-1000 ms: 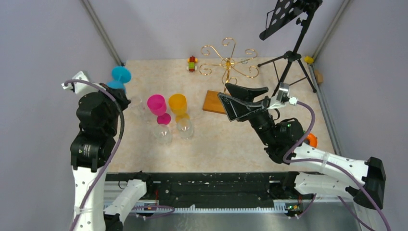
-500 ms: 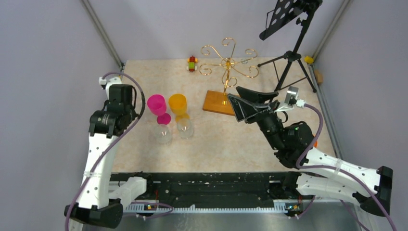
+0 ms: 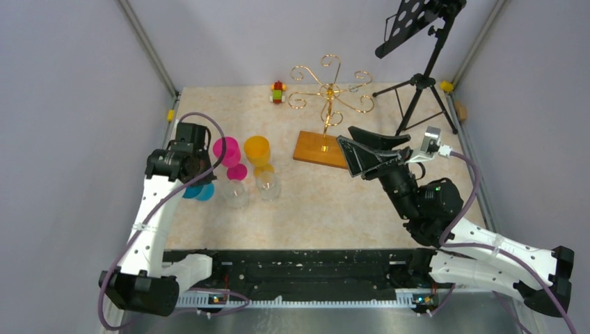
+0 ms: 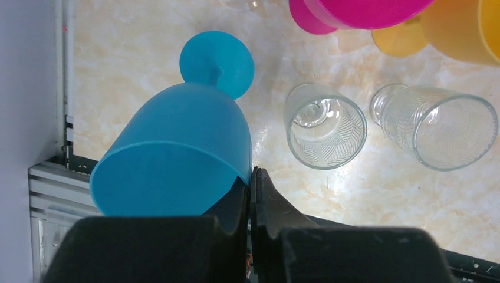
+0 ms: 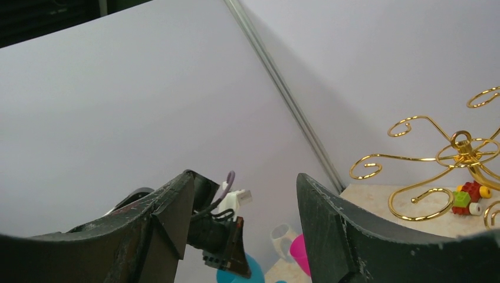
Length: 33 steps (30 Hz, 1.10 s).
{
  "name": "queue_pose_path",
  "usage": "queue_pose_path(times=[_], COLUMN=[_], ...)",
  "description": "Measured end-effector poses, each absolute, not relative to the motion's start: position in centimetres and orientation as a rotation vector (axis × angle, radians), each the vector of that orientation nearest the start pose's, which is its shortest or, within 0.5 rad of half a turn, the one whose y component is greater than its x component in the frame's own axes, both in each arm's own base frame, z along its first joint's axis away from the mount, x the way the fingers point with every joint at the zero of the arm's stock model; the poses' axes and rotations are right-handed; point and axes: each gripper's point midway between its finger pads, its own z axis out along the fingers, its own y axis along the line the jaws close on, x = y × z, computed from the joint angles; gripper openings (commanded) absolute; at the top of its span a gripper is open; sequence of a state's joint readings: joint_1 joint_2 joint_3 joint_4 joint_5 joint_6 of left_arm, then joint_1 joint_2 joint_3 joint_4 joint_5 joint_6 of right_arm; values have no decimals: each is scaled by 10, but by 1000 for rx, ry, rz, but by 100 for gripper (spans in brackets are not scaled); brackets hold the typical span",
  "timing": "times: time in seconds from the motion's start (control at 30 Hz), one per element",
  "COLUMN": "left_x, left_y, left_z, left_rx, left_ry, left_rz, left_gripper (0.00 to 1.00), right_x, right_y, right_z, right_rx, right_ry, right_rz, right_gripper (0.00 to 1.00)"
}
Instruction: Take the wine glass off the wine glass rack
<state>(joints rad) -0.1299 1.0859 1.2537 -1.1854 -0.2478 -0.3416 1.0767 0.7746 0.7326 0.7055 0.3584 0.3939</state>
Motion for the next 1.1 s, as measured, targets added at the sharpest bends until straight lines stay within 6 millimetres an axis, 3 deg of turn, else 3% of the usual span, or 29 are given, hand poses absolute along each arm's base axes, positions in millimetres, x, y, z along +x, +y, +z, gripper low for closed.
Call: queue_pose_path(times=[0.23,0.4,0.6,0.73,0.87,0.9,0.93,1.1], left_x=[238,246,252,253,253,254,255,268], left_y=[-7,-13,-15,-15,-14,-14,-14,-15], left_z=[178,163,159,159,160,162,165,201], left_rx=[-330,-318,-307,-302,-299,-300,-297,-298], left_ry=[2676,2734,2737,2737,2737,2731,2726,2622], left_rz=[152,132,125,129,135,135,134,98], left_gripper=[0,1,19,39,53,73,84,92], right_x=[183,185,187,188,187,187,187,186], right_y=[239,238,237,237,236,235,234,229], right_z=[463,462,458,456,456,456,456,454], right_rx=[15,23,28,31,30,31,32,29], right_ry=[1045,1050,1065,1074,1078,1078,1077,1089], right_rz=[1178,1170,1158,1151,1149,1147,1147,1124], right_gripper=[65,65,65,65,65,65,66,71])
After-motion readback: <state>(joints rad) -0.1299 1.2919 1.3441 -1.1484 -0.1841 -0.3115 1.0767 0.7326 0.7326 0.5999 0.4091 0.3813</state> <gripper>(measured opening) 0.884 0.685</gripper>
